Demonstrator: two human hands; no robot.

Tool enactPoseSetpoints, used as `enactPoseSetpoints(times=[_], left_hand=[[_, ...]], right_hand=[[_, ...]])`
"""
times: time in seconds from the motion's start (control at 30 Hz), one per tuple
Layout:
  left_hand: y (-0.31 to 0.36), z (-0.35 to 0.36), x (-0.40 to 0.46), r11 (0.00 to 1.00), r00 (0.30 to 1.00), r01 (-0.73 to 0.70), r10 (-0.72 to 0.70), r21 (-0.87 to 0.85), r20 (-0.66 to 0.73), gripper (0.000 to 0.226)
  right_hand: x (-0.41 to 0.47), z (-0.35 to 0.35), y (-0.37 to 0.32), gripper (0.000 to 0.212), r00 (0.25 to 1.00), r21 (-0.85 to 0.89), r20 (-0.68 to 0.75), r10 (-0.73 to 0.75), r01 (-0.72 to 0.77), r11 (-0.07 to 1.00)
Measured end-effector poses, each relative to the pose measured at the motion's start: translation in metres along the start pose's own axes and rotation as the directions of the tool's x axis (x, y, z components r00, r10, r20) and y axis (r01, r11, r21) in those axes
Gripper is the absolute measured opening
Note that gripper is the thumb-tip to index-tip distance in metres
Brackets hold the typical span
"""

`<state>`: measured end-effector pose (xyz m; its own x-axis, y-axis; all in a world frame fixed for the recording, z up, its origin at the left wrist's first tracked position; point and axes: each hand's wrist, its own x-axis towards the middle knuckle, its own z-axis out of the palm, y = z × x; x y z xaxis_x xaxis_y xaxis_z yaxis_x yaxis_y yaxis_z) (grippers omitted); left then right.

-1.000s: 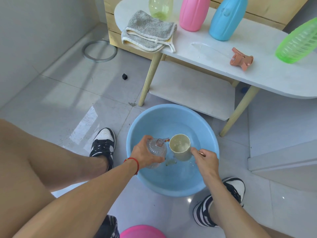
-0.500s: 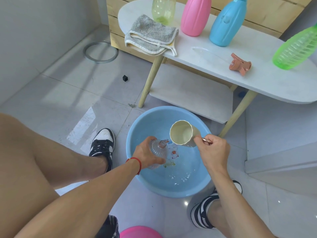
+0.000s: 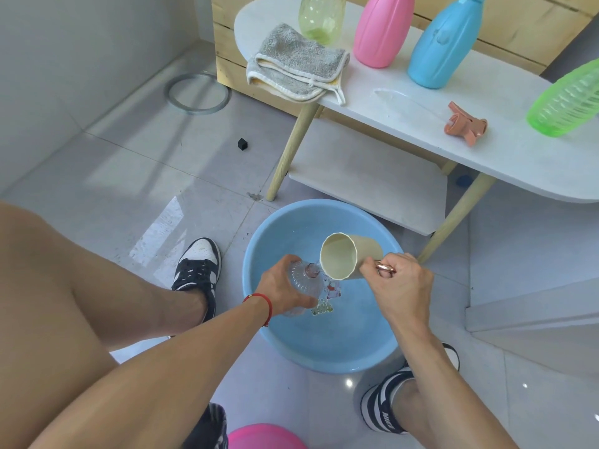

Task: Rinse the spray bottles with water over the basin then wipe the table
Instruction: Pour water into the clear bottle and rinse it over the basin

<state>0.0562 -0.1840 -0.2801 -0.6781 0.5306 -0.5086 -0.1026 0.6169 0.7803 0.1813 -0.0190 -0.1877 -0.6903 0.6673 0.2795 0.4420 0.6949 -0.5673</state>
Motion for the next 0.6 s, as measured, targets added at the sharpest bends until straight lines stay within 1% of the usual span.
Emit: enactPoseSetpoints(times=[0.1, 0.23, 0.6], left_hand=[[-0.0001, 0.0005, 0.0001, 1.000, 1.000, -0.006, 0.006, 0.013, 0.009, 0.087], [-0.0027, 0.0014, 0.0011, 0.999, 1.000, -0.010, 0.010, 0.041, 0.010, 0.089], [-0.0030, 0.0018, 0.0013, 0.998, 1.000, -0.007, 0.006, 0.060, 0.019, 0.089]], right_hand=[[0.0003, 0.0003, 0.0009, 0.056, 1.000, -0.013, 0.003, -0.024, 0.024, 1.000], [0.0016, 0.0002, 0.0034, 0.052, 0.999, -0.045, -0.012, -0.051, 0.051, 0.998], [0.0020, -0.0007, 0.0035, 0.050, 0.992, -0.058, -0.041, -0.117, 0.114, 0.992]])
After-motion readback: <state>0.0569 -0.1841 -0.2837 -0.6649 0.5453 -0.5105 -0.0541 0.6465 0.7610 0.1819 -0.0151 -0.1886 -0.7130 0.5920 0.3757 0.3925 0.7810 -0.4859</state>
